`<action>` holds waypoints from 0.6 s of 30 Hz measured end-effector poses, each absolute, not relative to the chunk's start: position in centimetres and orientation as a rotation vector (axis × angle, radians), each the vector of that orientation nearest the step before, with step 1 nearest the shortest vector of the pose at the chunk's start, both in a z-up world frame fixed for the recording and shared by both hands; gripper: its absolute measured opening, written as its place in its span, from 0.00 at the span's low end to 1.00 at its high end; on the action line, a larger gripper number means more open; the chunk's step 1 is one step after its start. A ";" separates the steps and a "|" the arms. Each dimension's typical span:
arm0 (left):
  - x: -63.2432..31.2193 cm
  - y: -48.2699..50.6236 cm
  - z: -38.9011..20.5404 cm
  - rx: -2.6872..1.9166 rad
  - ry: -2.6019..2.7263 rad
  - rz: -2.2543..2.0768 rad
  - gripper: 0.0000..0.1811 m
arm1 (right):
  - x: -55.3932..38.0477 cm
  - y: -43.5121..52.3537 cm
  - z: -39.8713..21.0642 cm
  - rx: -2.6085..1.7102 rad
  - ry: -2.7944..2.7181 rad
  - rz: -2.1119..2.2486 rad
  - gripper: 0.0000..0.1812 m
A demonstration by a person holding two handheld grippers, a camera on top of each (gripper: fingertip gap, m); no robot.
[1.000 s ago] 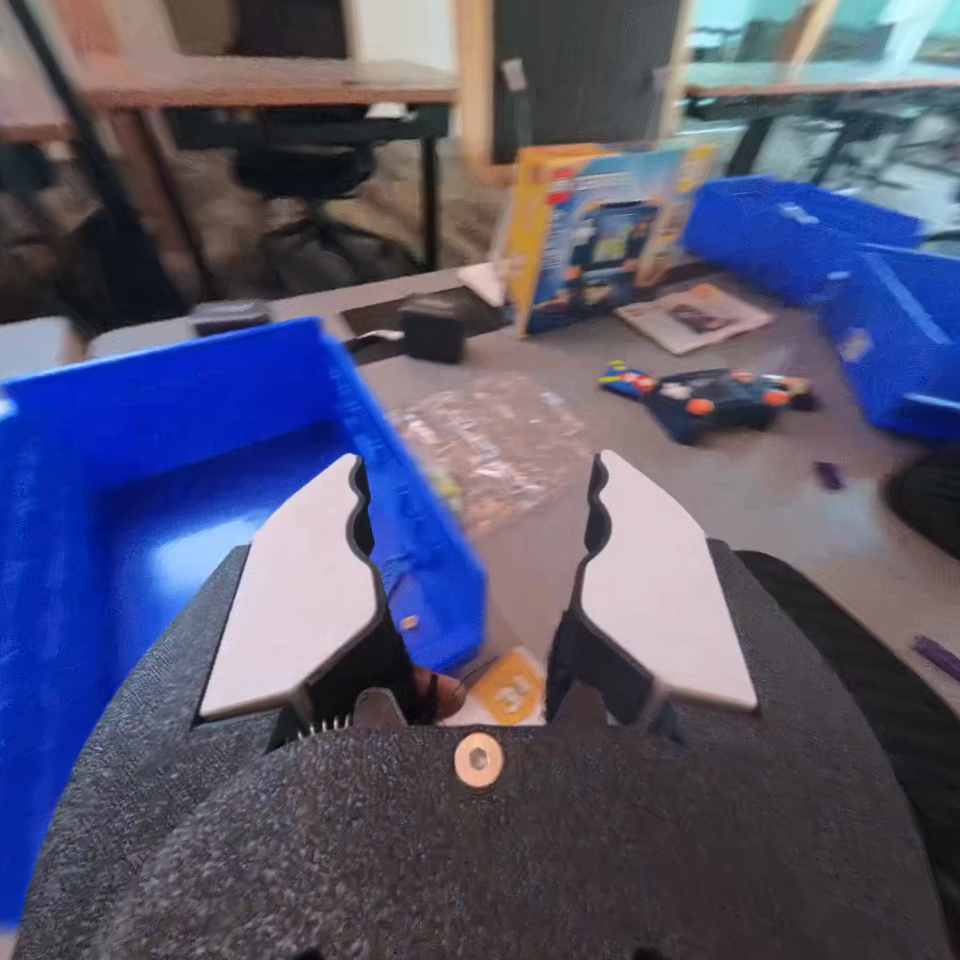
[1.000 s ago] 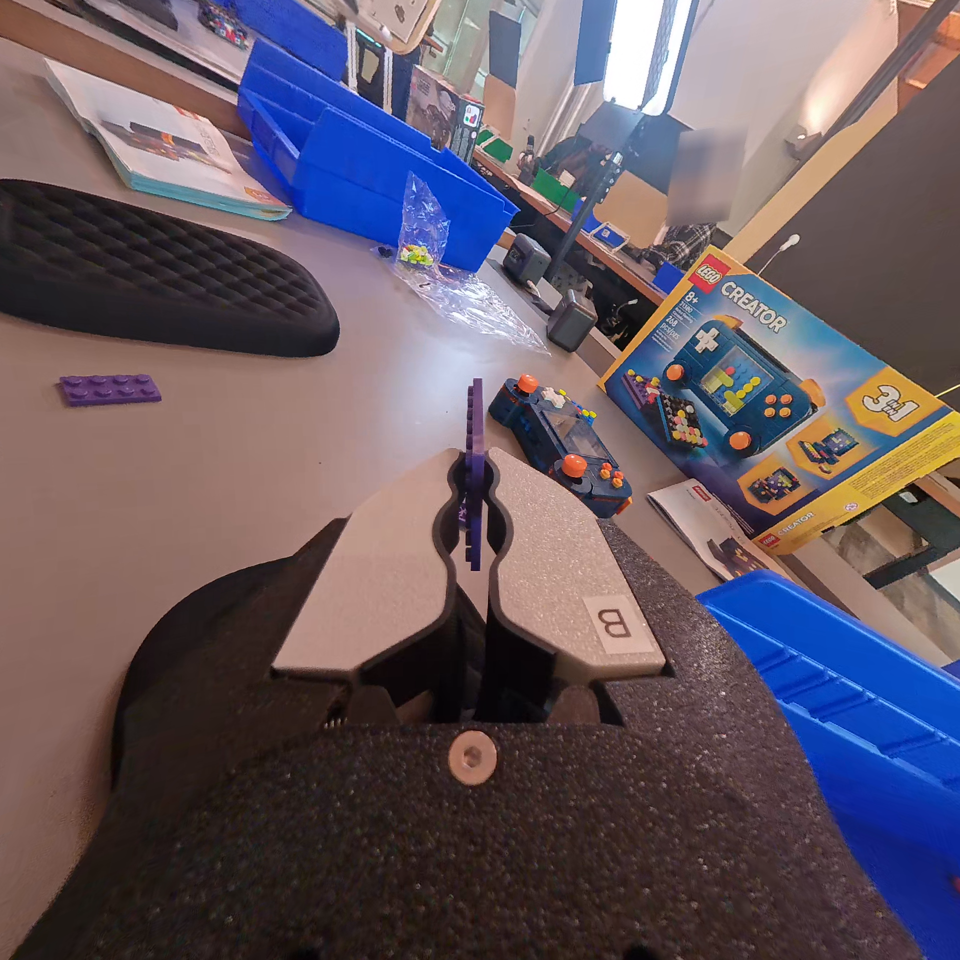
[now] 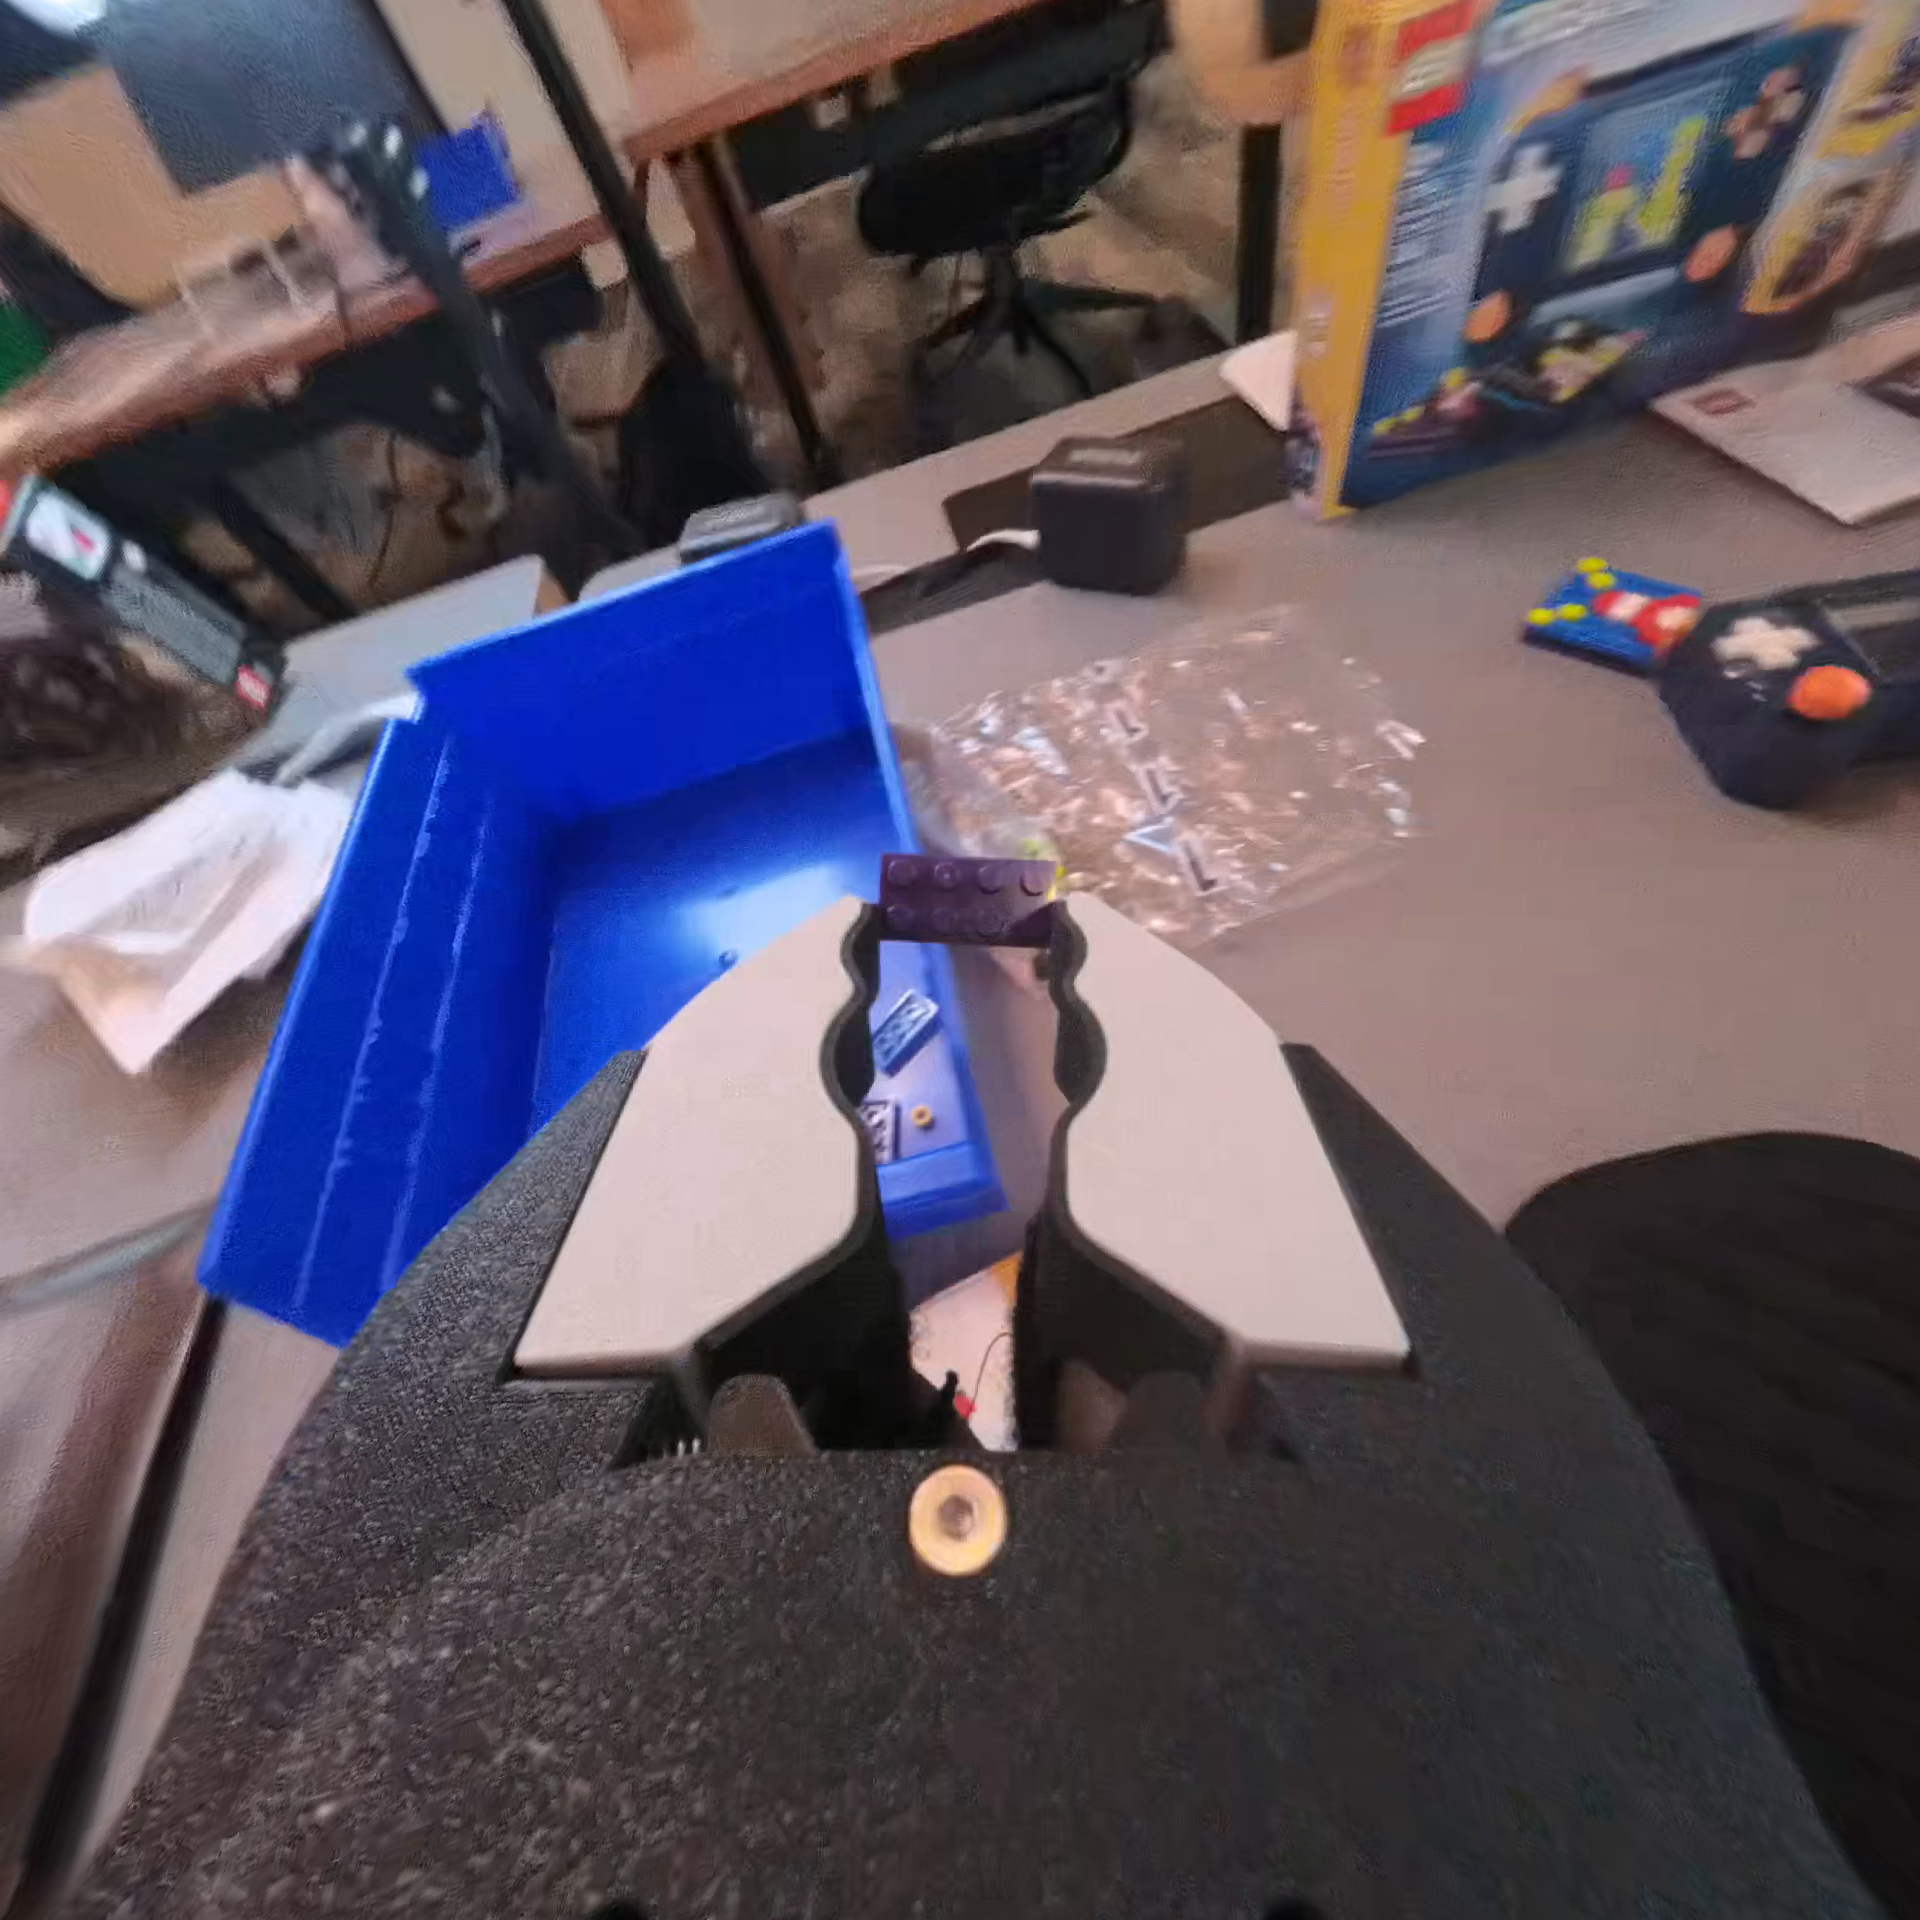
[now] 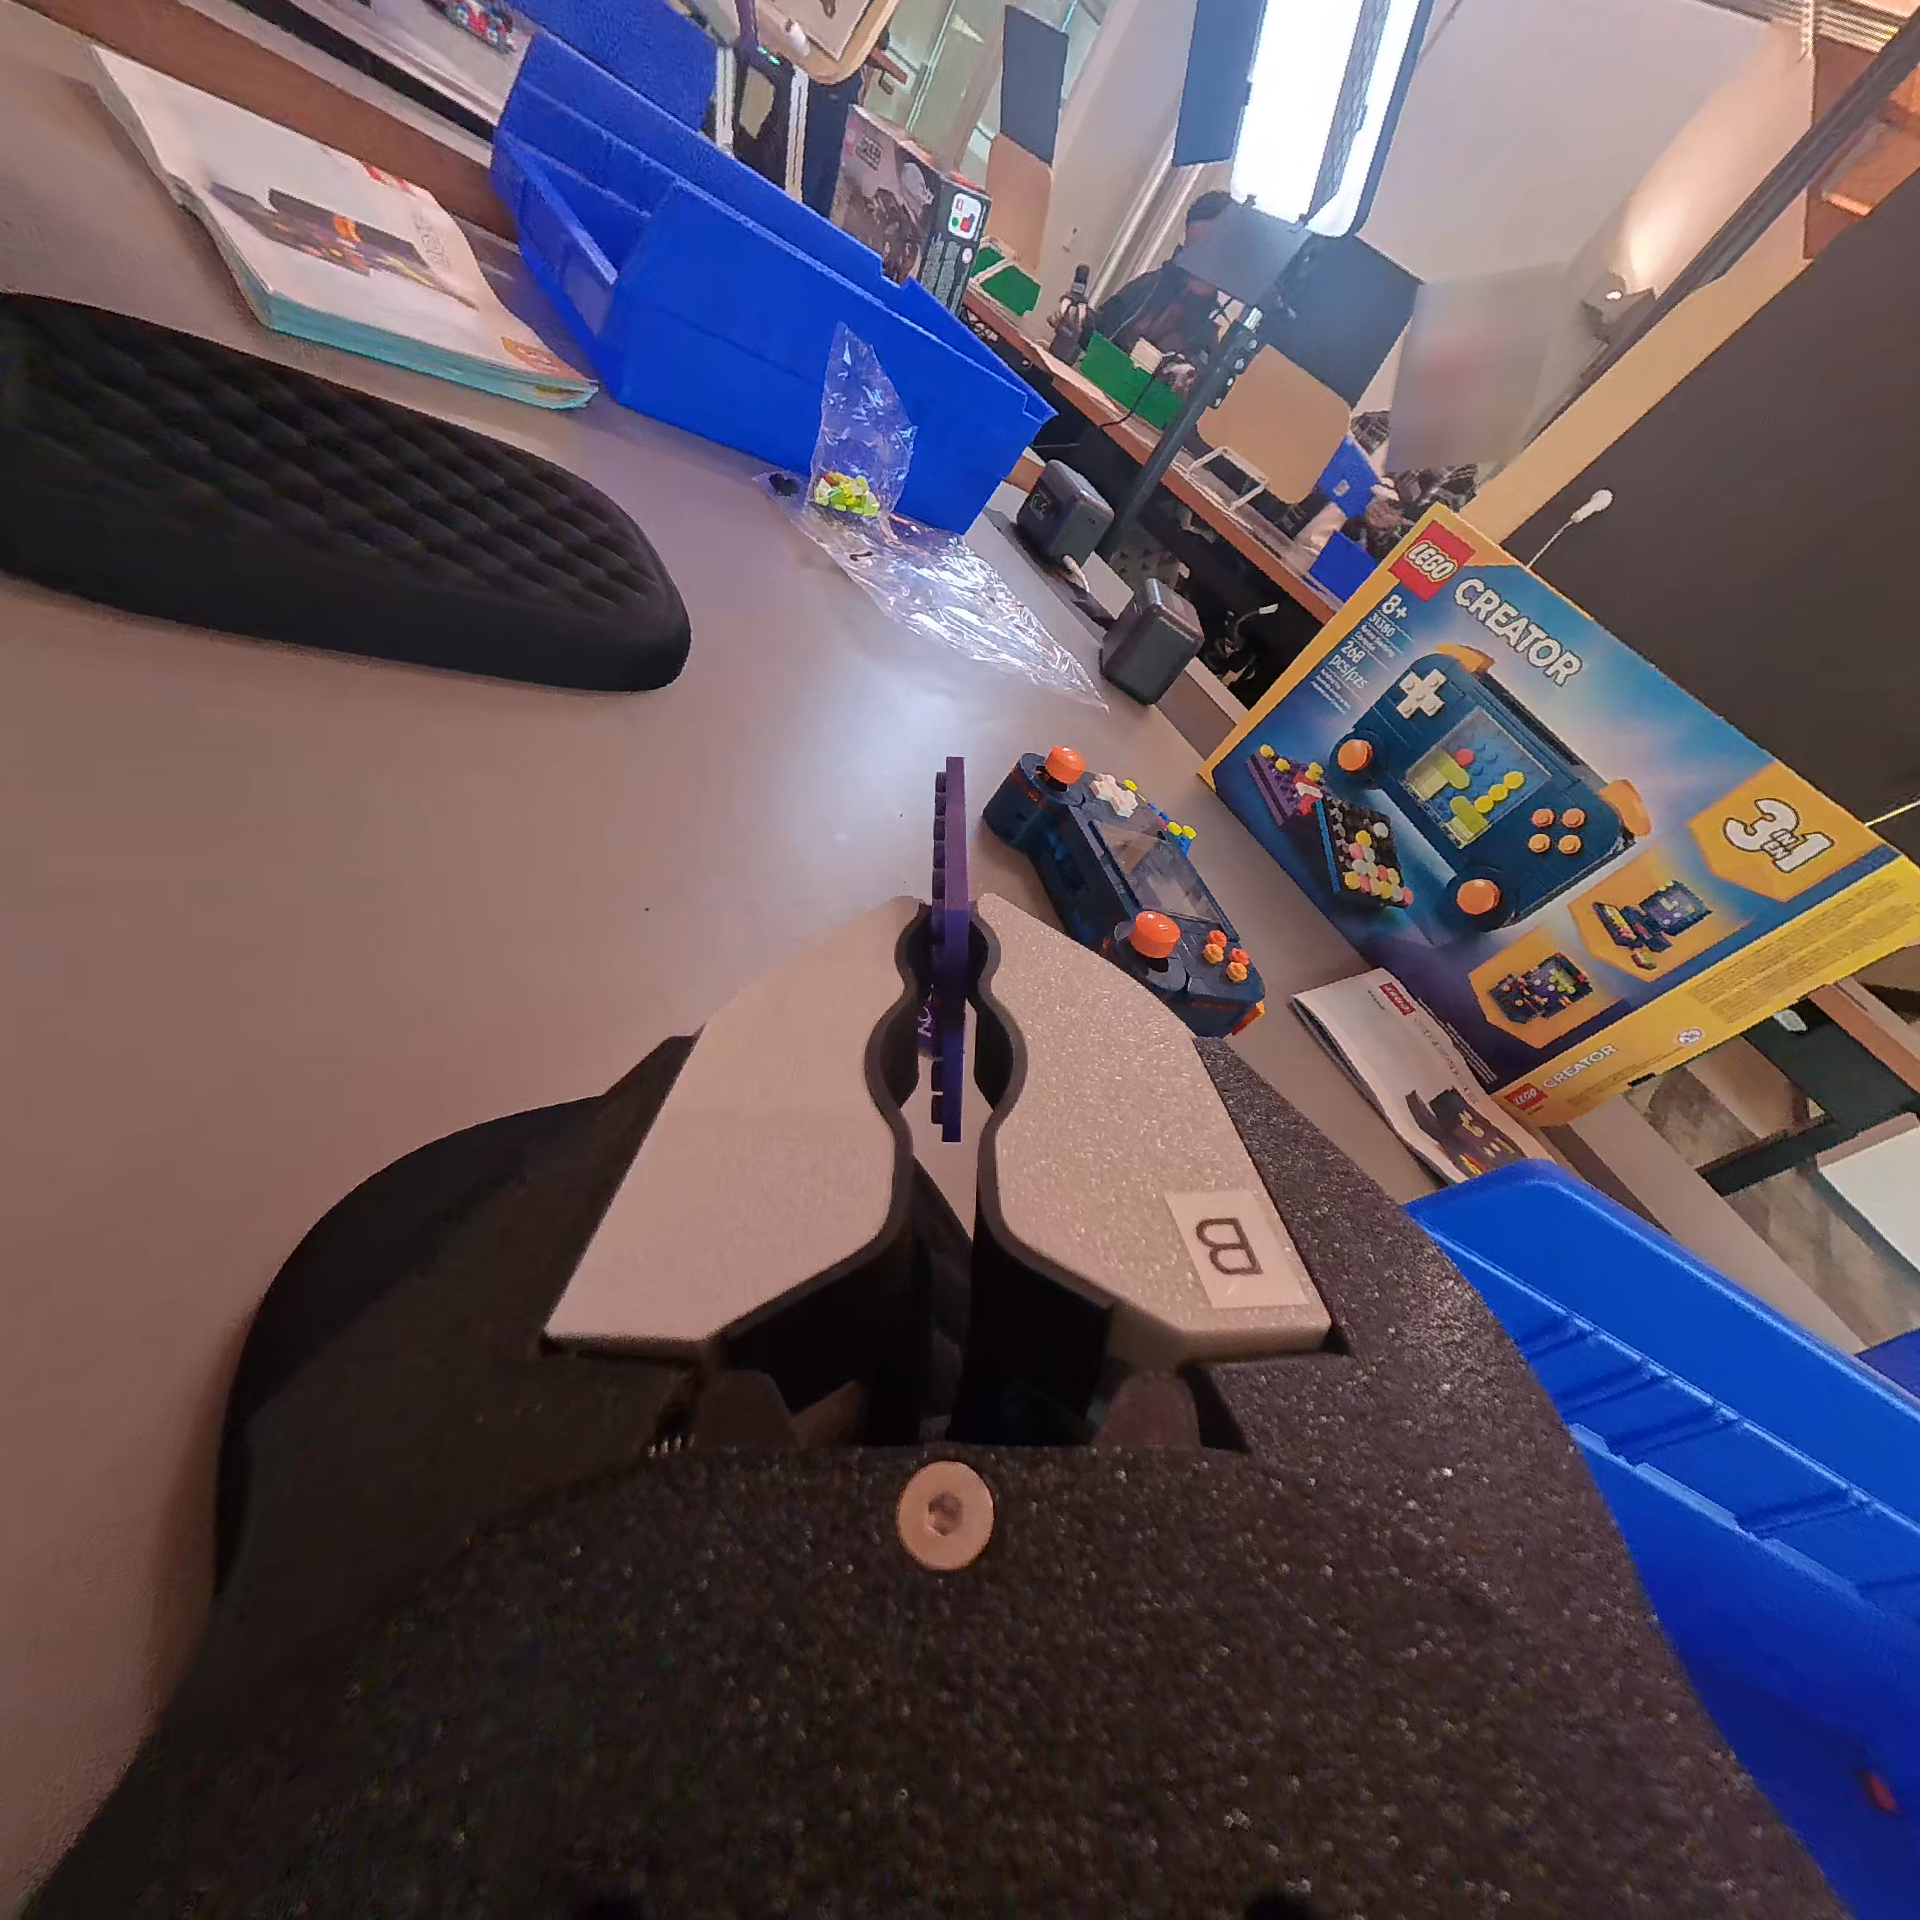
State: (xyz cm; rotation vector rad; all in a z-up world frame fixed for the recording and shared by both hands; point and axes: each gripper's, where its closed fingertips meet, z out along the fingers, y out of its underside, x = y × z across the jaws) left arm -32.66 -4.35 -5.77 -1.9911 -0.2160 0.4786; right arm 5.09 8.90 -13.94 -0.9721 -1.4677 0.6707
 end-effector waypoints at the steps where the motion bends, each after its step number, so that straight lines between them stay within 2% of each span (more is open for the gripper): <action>1: -34.9 -4.9 -6.2 -2.025 -0.302 0.432 0.17 | 5.1 8.9 -13.9 -0.970 -1.469 0.669 0.03; 6: -39.9 -5.2 -10.1 -2.175 -0.449 0.297 0.17 | 5.1 8.9 -13.8 -0.971 -1.461 0.672 0.03; 11: -40.7 -5.2 -9.8 -2.109 -0.491 0.323 0.39 | 5.1 9.0 -13.9 -0.974 -1.466 0.667 0.03; 13: -40.1 -4.9 -8.5 -2.041 -0.473 0.321 0.44 | 5.1 9.0 -13.9 -0.975 -1.462 0.670 0.03; 16: -32.9 -1.7 -3.1 -1.732 -0.152 0.221 0.44 | 5.3 9.3 -13.2 -0.996 -1.418 0.723 0.03; 18: -23.3 0.1 -0.6 -1.532 0.164 0.088 0.37 | 5.5 9.2 -11.5 -1.029 -1.314 0.897 0.03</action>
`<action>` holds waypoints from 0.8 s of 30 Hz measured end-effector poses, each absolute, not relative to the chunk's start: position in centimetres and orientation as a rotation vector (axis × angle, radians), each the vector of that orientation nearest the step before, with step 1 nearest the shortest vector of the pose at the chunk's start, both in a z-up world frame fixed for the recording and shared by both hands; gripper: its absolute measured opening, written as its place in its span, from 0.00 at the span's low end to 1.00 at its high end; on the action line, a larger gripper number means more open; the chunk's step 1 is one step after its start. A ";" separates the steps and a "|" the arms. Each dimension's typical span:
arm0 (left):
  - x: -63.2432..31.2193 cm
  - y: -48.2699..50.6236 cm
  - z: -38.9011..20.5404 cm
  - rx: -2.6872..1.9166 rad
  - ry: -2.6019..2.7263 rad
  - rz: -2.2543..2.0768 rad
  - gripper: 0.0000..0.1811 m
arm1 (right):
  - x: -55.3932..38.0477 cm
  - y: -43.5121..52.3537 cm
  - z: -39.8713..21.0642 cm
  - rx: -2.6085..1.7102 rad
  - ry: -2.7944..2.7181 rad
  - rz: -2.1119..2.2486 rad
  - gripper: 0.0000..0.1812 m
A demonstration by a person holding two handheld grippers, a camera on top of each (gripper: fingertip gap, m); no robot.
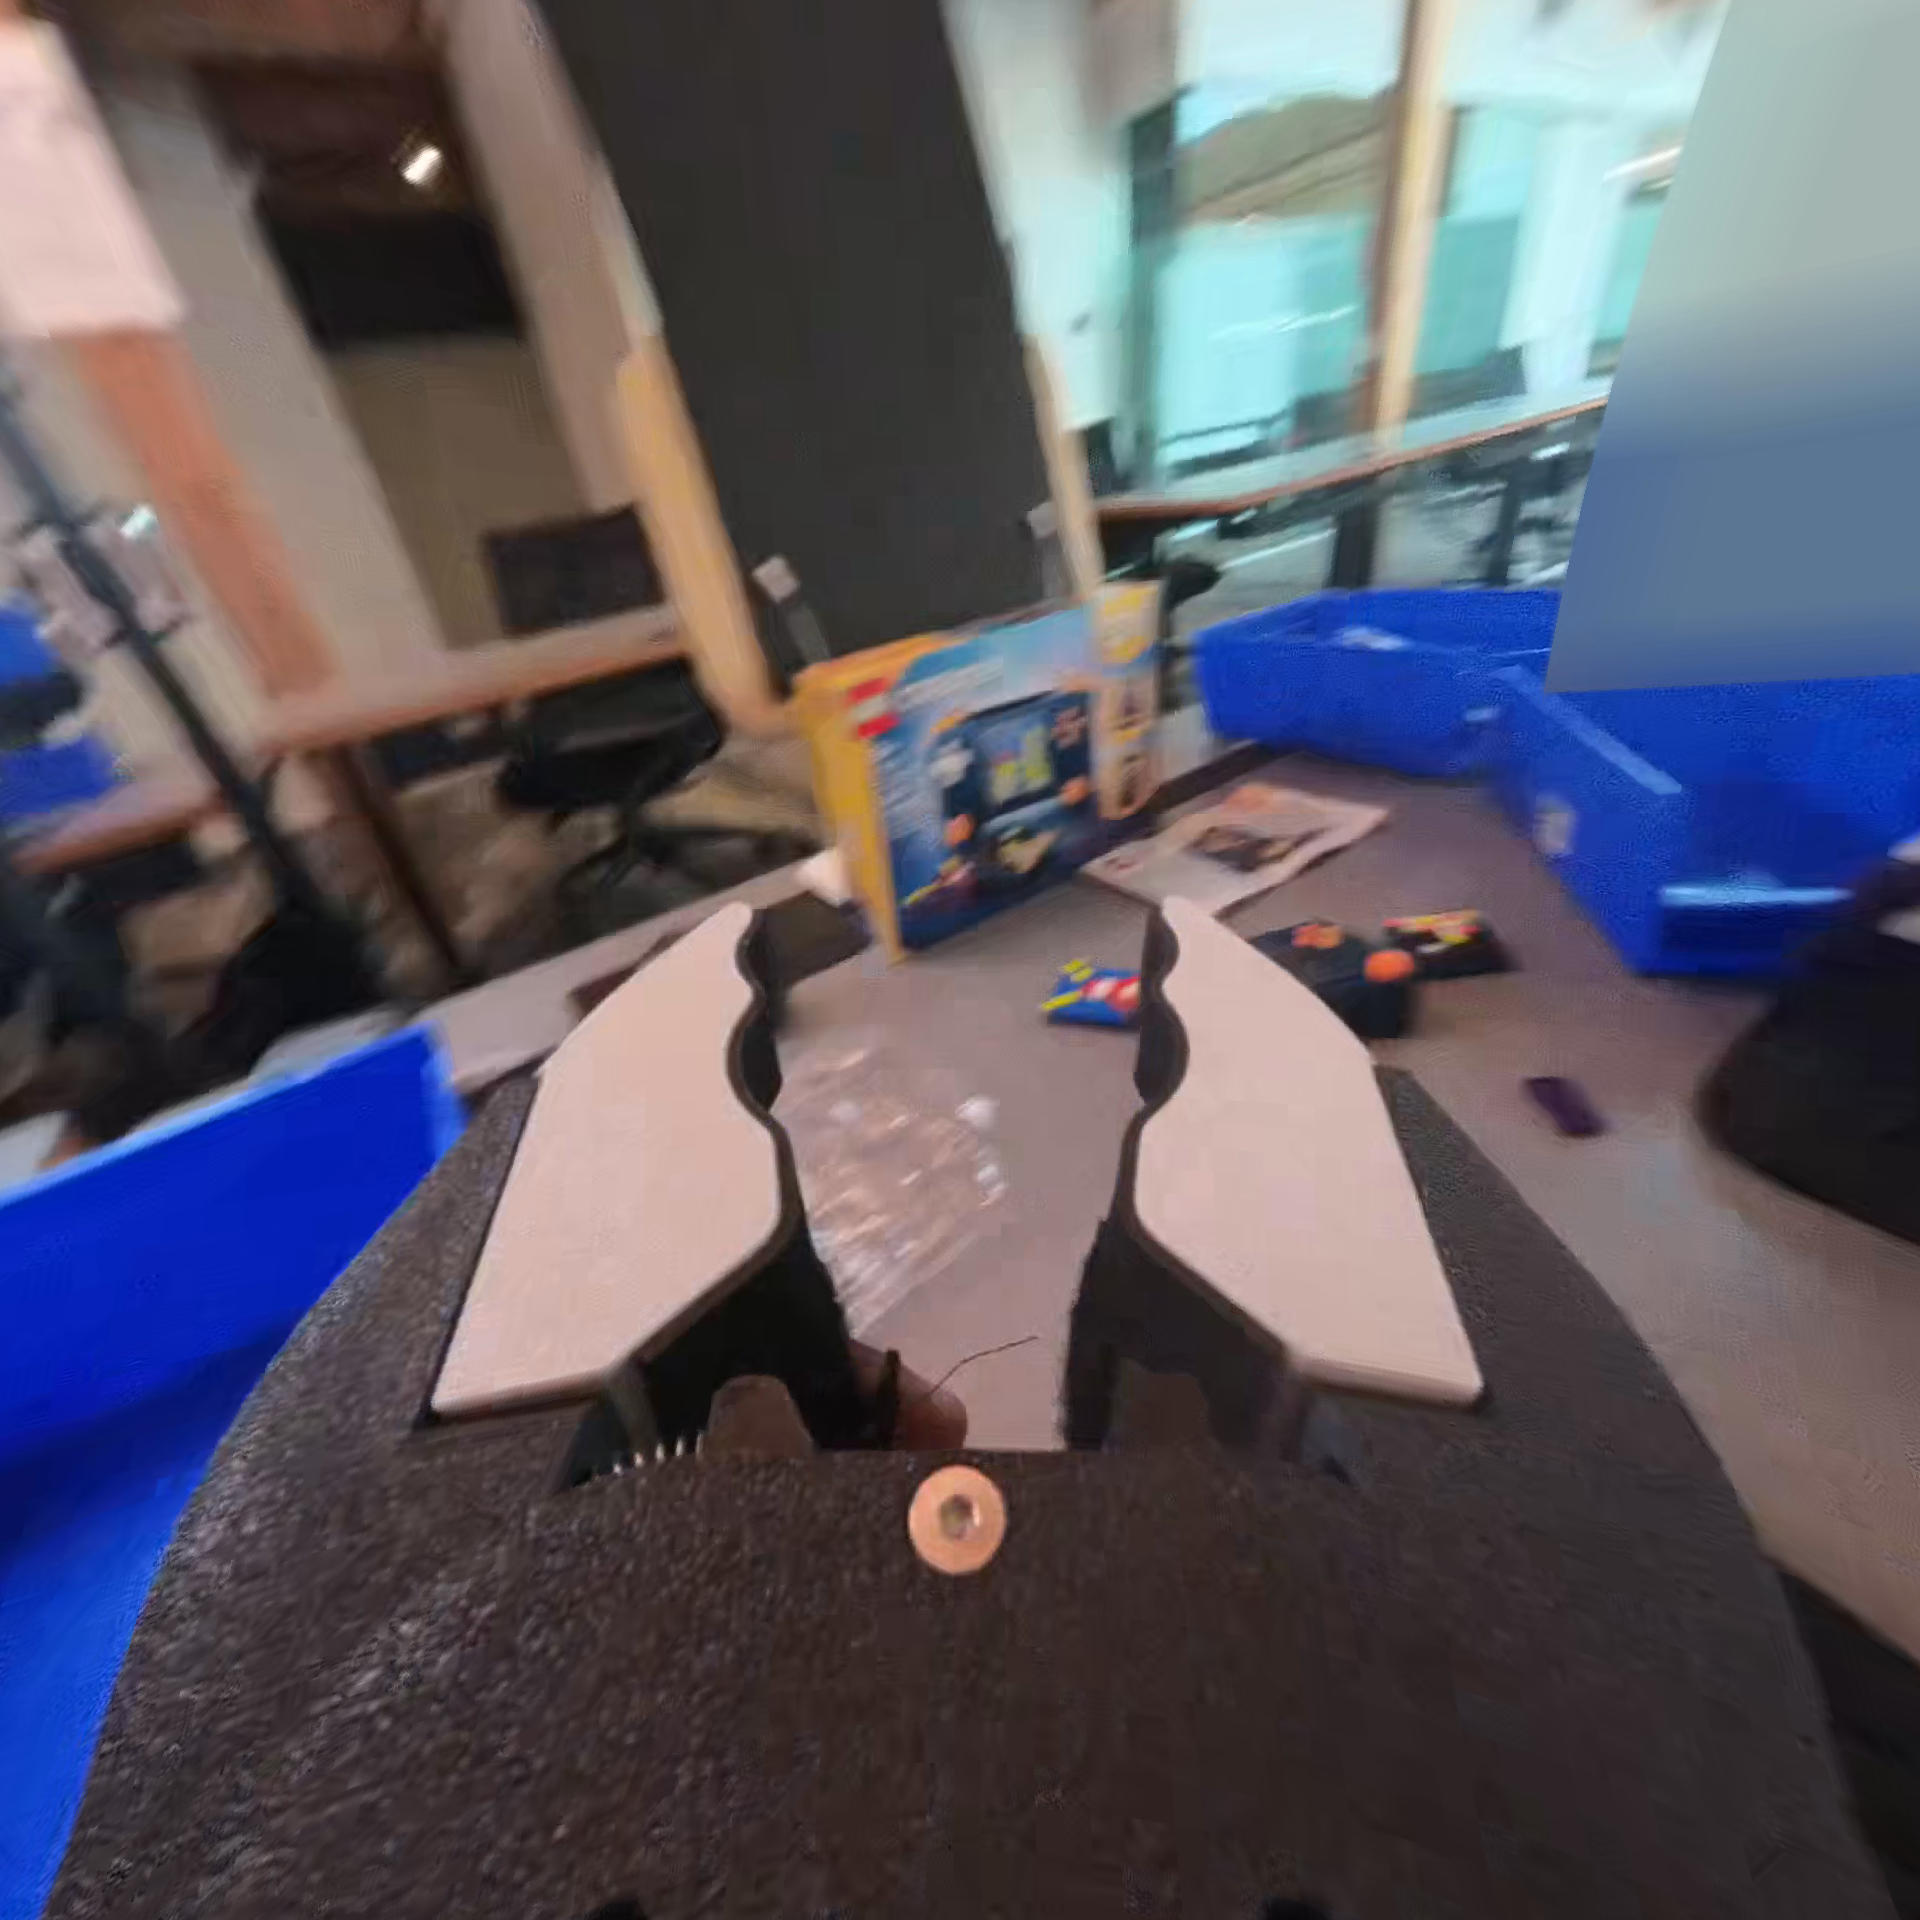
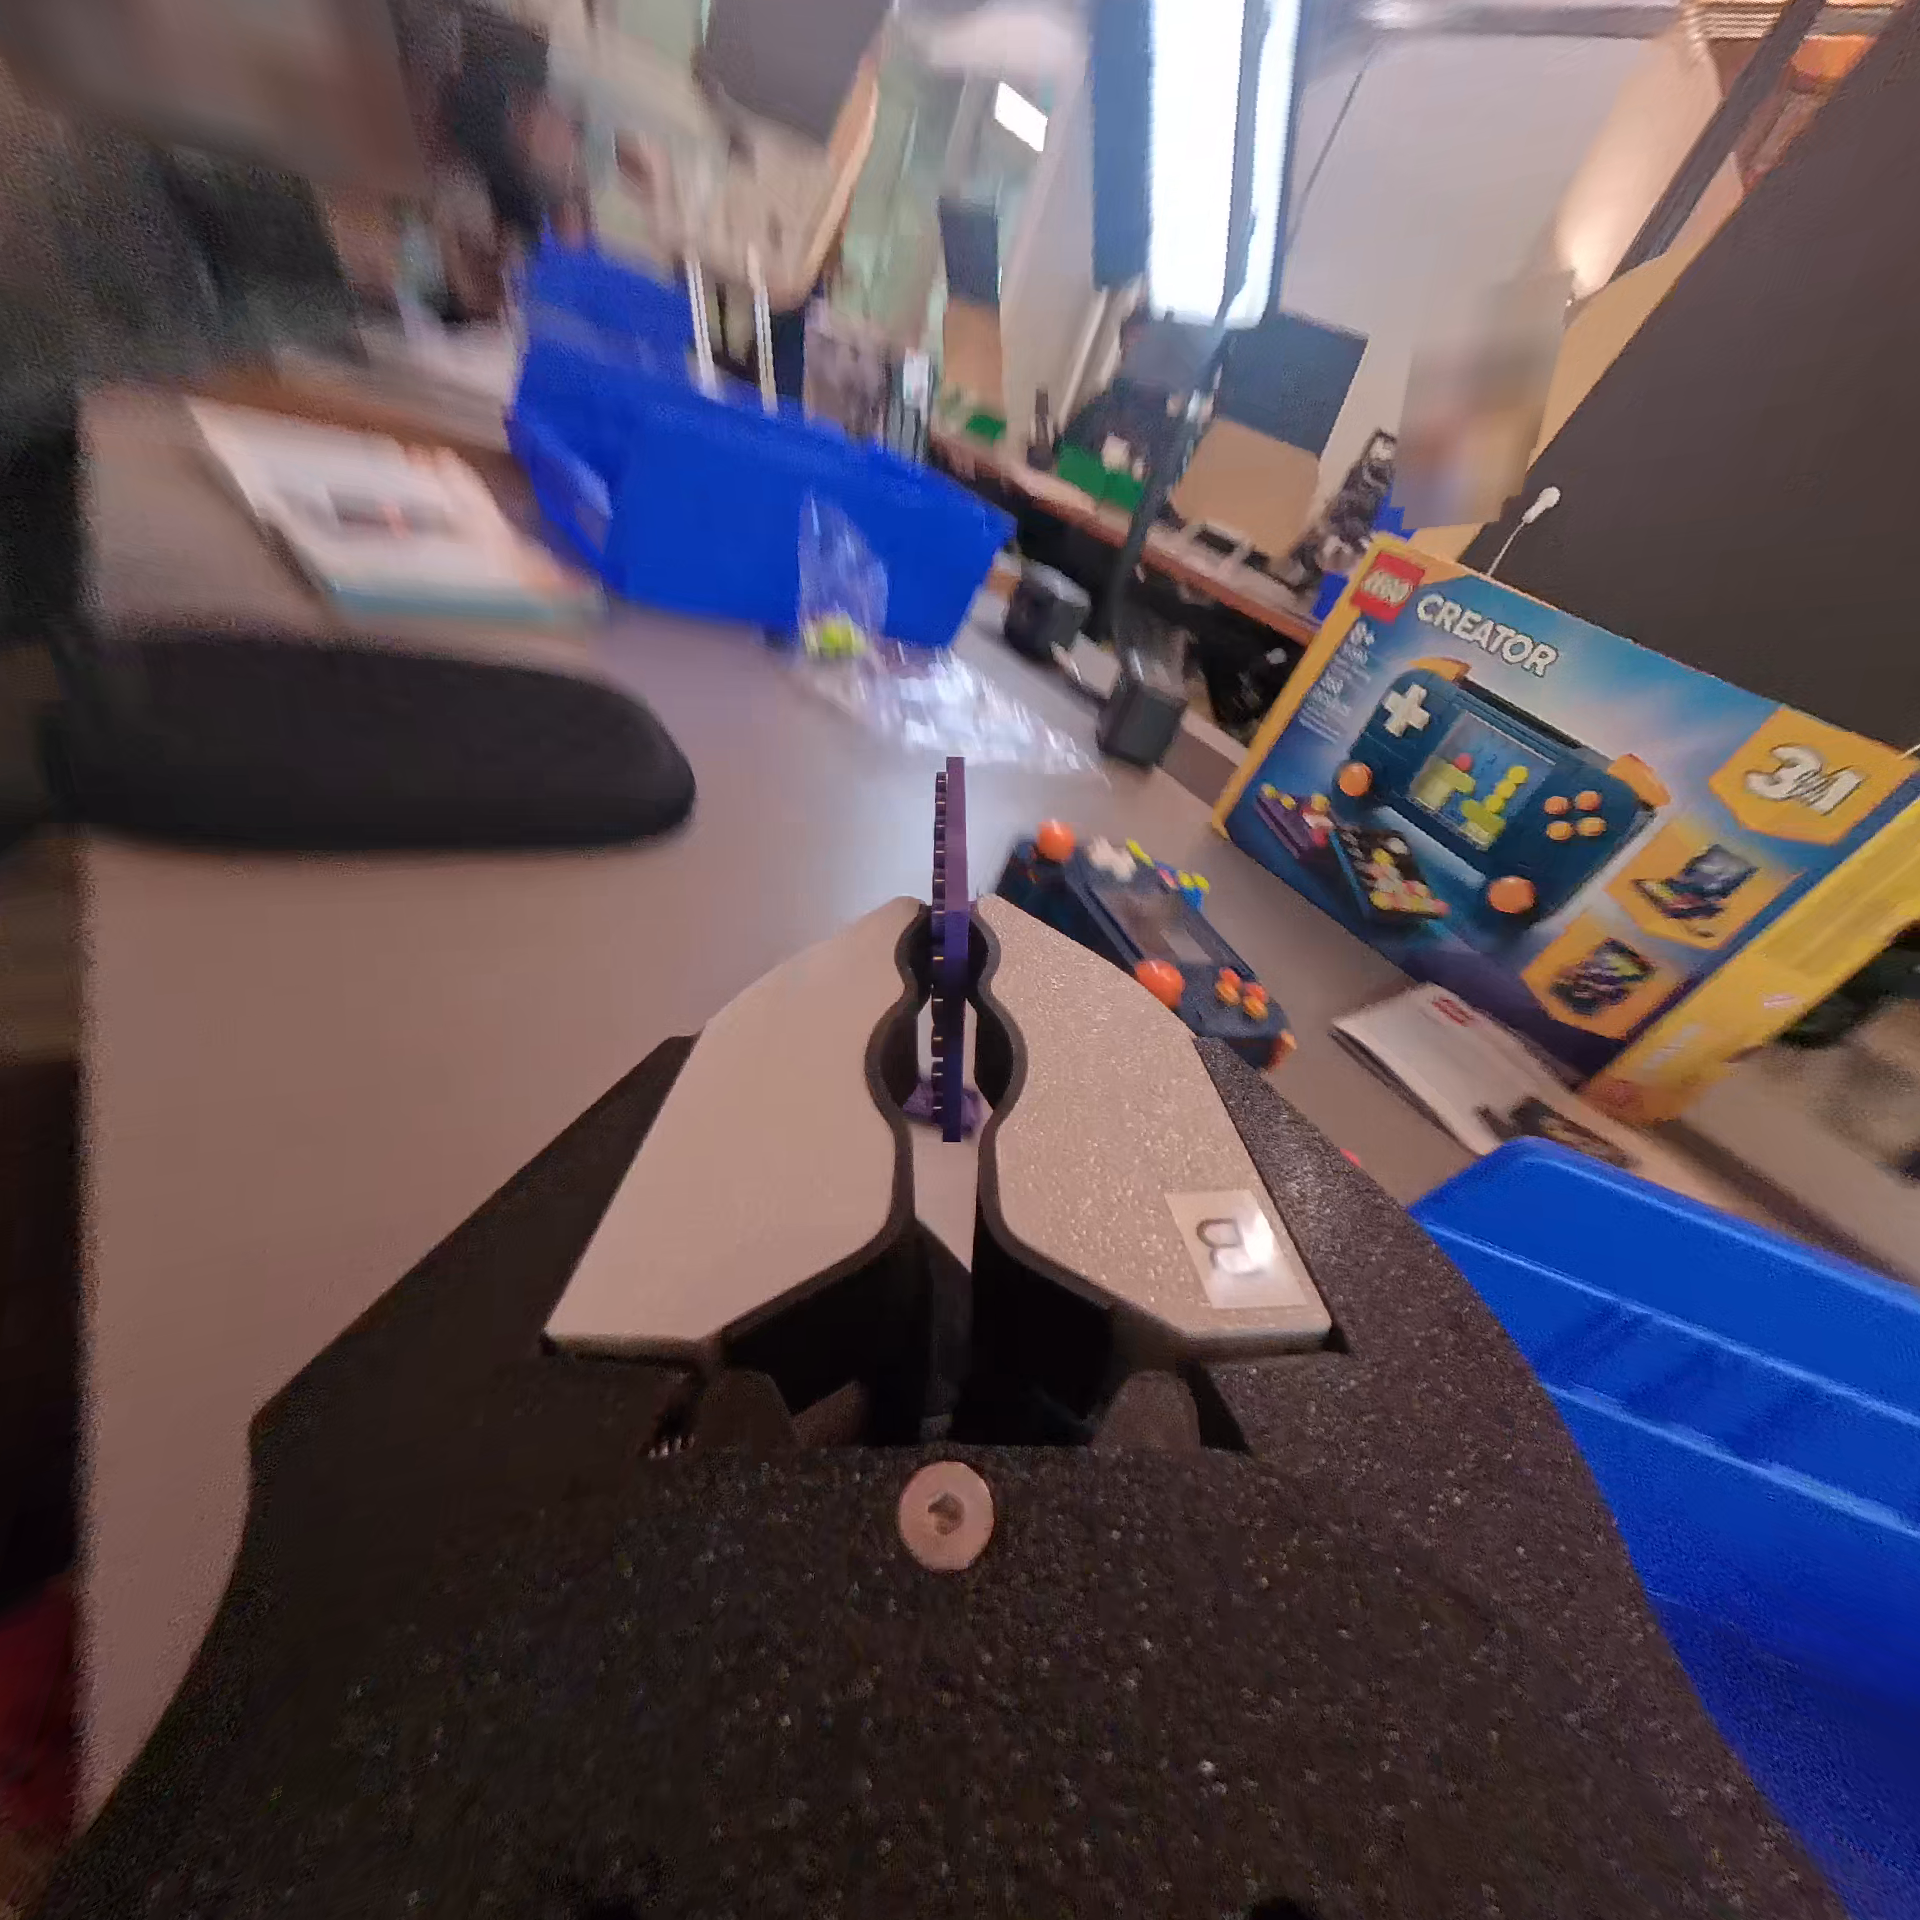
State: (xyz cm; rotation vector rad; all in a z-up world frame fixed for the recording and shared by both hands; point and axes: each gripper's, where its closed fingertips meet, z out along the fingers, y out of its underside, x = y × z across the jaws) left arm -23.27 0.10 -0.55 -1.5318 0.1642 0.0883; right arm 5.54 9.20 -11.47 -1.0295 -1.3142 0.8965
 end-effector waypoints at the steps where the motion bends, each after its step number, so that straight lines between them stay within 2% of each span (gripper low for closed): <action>1: -18.2 0.7 -0.4 -1.462 0.302 0.020 0.32 | 5.7 8.9 -10.1 -1.039 -1.239 1.042 0.03; 3: -8.5 1.8 -2.3 -1.438 0.496 -0.212 0.22 | 6.1 7.3 -7.2 -1.010 -1.098 1.457 0.03; 6: 1.4 3.0 -5.4 -1.495 0.500 -0.730 0.20 | 6.6 6.3 -5.1 -0.987 -0.897 1.877 0.02; 11: 5.8 4.3 -7.5 -1.545 0.496 -0.994 0.17 | 6.1 4.5 -6.4 -0.993 -0.983 1.887 0.02; 13: 6.3 3.8 -8.0 -1.549 0.566 -0.999 0.04 | 6.0 4.4 -6.7 -0.998 -0.992 1.896 0.03; 14: 6.1 3.8 -8.1 -1.545 0.582 -0.969 0.03 | 6.0 4.3 -6.8 -0.999 -0.999 1.901 0.03; 15: 5.6 3.5 -7.9 -1.529 0.586 -0.957 0.02 | 5.9 4.4 -6.9 -1.011 -1.002 1.897 0.05; 16: 4.7 3.5 -7.3 -1.512 0.540 -0.952 0.02 | 6.0 4.5 -6.8 -0.996 -0.989 1.897 0.09; 17: 3.2 3.5 -6.6 -1.487 0.474 -0.951 0.02 | 6.3 4.7 -6.4 -0.953 -0.965 1.897 0.19; 19: -1.6 3.3 -4.9 -1.439 0.308 -0.880 0.02 | 6.9 5.7 -6.2 -0.941 -0.893 1.833 0.25; 22: -15.8 1.6 -3.2 -1.401 -0.125 -0.429 0.02 | 7.7 6.7 -6.2 -0.931 -0.834 1.704 0.26; 24: -26.4 -2.8 -2.6 -1.323 -0.424 -0.076 0.02 | 8.1 6.7 -6.0 -0.894 -0.809 1.696 0.24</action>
